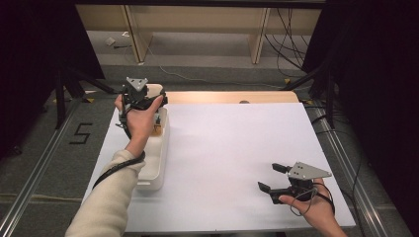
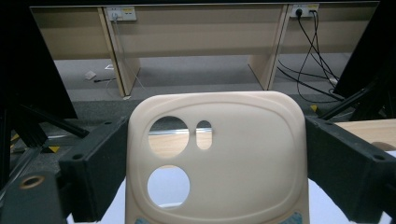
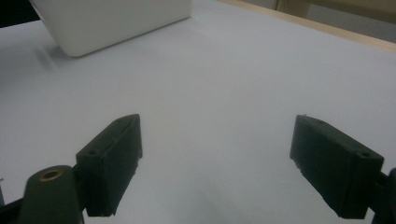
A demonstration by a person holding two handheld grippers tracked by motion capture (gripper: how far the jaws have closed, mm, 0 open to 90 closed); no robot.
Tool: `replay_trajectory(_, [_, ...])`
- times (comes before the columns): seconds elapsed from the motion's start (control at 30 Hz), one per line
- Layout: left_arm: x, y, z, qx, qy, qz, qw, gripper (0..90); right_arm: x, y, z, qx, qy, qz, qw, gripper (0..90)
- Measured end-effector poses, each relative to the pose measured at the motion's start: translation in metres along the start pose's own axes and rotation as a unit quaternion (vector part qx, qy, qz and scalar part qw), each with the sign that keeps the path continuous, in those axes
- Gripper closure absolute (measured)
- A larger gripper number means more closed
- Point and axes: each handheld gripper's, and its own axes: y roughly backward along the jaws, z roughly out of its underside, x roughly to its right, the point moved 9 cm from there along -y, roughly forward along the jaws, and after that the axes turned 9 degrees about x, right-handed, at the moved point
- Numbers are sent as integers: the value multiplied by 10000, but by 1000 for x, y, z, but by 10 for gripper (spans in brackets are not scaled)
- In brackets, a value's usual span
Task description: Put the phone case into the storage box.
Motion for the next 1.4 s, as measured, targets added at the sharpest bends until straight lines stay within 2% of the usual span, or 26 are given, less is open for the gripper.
replay_trajectory(0.43, [0, -5, -1, -15, 16, -44, 10000, 107, 0, 0, 0, 9, -4, -6, 10000, 178])
replay_trajectory(0.87, [-2, -10, 0, -60, 130, -214, 9997, 107, 0, 0, 0, 9, -18, -10, 10000, 178])
replay_trajectory(1.03, [-3, -12, -1, -64, 118, -220, 9997, 107, 0, 0, 0, 12, -17, -11, 10000, 178])
replay_trajectory(1.17, [-4, -15, -1, -38, 18, -145, 9999, 107, 0, 0, 0, 19, -15, -5, 10000, 178])
replay_trajectory(1.4, [-7, -18, 1, -88, 43, -286, 9995, 107, 1, 1, 0, 23, -23, 6, 10000, 179])
